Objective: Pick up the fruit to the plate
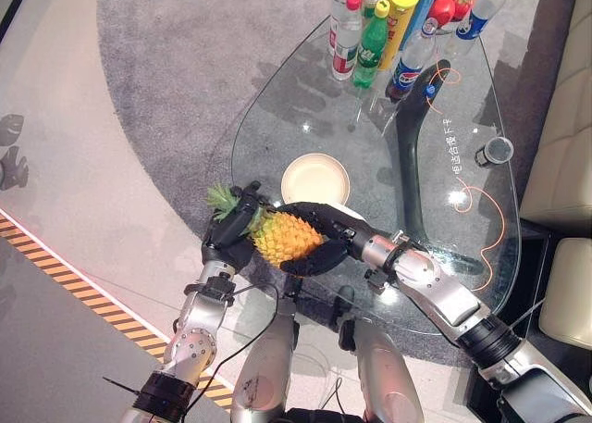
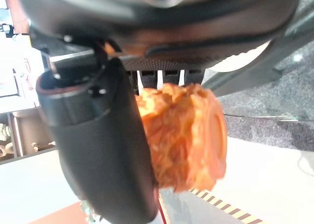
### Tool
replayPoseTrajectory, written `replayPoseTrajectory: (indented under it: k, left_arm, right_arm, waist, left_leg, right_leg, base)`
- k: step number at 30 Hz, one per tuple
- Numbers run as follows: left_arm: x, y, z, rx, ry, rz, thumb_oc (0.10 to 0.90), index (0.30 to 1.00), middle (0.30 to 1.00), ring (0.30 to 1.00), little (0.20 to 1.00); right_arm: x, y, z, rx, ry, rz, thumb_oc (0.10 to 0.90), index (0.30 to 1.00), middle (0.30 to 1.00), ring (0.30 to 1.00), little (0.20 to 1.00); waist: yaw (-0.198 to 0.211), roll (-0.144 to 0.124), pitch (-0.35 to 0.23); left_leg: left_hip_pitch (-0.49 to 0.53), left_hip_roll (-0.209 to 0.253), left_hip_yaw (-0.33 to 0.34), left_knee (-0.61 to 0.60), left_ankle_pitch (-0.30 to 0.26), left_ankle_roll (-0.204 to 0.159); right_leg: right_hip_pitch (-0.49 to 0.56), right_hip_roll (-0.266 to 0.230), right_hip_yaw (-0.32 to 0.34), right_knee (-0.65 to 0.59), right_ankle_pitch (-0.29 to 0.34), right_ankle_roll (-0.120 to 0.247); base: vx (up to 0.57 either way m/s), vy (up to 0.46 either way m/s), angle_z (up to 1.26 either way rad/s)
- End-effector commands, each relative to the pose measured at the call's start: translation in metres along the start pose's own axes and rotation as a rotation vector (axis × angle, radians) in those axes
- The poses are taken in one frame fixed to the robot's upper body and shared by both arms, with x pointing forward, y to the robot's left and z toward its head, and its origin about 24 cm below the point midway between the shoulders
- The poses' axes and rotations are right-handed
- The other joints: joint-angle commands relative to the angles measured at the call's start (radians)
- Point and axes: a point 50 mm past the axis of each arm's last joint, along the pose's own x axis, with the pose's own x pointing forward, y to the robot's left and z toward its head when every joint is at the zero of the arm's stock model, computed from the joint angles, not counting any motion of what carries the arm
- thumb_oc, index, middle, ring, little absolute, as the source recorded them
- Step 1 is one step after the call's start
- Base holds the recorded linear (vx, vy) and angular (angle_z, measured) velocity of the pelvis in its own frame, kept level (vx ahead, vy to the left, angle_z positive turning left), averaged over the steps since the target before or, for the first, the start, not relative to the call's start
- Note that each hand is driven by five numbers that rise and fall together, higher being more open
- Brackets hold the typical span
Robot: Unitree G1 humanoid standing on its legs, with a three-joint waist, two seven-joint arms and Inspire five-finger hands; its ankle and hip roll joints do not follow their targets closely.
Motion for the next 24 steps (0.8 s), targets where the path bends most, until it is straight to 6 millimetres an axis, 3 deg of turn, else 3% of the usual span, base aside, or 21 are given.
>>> replayPoseTrajectory:
  k: [1, 24]
  left_arm:
    - [0.013, -0.08, 0.023, -0.126, -0.205, -0.468, 0.1, 0.3, 0.3, 0.3, 0.2]
    - [0.01, -0.072, 0.038, -0.045, -0.294, -0.432, 0.1, 0.3, 0.3, 0.3, 0.2]
  right_arm:
    - [0.006, -0.004, 0.032, -0.025, -0.153, -0.098, 0.8, 0.9, 0.9, 0.9, 0.9]
    - [-0.014, -0.028, 0.012, 0.034, -0.103, -0.317, 0.8, 0.9, 0.9, 0.9, 0.9]
  waist:
    - [-0.02, -0.039, -0.025]
    - [-0.024, -0.06, -0.025]
  left_leg:
    - [0.015, -0.051, 0.049, 0.1, -0.1, 0.024]
    - [0.031, -0.044, 0.064, 0.079, -0.102, 0.027]
  right_leg:
    - [0.09, 0.0, 0.048, -0.162, 0.095, 0.061]
    - [0.094, -0.002, 0.049, -0.168, 0.102, 0.074]
  base:
    - [0.0, 0.0, 0.0]
    - [0.0, 0.001, 0.0]
